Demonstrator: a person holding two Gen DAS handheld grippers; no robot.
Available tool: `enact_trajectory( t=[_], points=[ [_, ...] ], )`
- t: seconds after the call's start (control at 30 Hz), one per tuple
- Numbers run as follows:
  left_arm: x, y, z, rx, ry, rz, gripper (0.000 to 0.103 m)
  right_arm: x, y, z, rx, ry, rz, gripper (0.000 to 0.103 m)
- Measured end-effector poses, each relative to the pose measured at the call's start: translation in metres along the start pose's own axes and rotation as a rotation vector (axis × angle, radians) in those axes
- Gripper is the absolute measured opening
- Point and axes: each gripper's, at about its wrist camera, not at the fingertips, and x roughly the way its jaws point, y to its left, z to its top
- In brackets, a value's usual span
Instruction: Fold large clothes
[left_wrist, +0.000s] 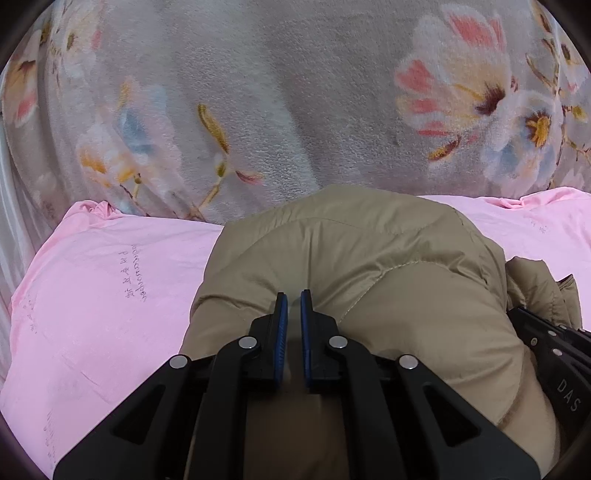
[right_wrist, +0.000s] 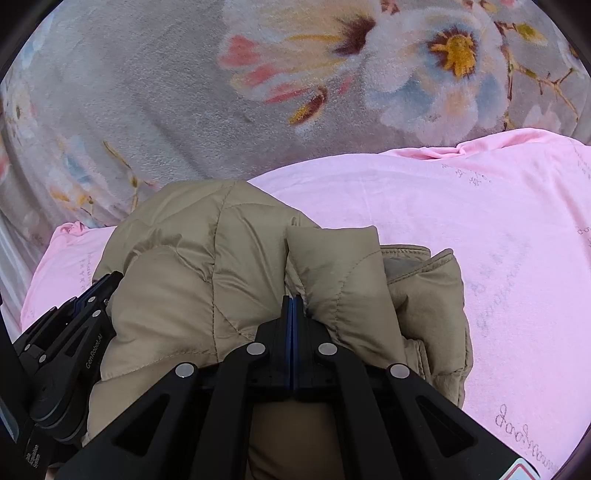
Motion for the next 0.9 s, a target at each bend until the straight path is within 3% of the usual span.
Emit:
enact_trajectory(
  t=[0.33, 0.47, 0.57, 0.6, 0.63, 0.77, 0.9],
  points=[
    [0.0, 0.0, 0.0, 0.001, -0.003, 0.001, 0.005, 0.0, 0.0, -0.001, -0.003, -0.006, -0.001, 0.0],
    [-0.005, 0.002, 0.001, -0.005, 0.004, 0.014, 0.008, -0.013, 0.007, -0.001, -0.042, -0.024, -0.051, 0.0],
    [-0.027, 0.011, -0.003, -0.025, 0.019, 0.022, 0.025, -0.056, 0.016, -0.005, -0.081, -0.063, -0.061, 0.016],
    [-0.038, 0.016, -0.005, -0.041, 0.018, 0.018, 0.041, -0.071, 0.018, -0.007, -0.093, -0.077, -0.058, 0.022],
    [-0.049, 0.021, -0.007, -0.051, 0.02, 0.012, 0.051, -0.084, 0.02, -0.011, -0.109, -0.082, -0.064, 0.023],
    [-0.097, 0.037, -0.022, -0.064, 0.037, -0.016, 0.051, -0.122, 0.024, -0.042, -0.168, -0.046, -0.078, 0.023],
    [-0.121, 0.043, -0.046, -0.058, 0.079, -0.023, 0.051, -0.124, 0.022, -0.075, -0.198, 0.024, -0.104, 0.023]
  ],
)
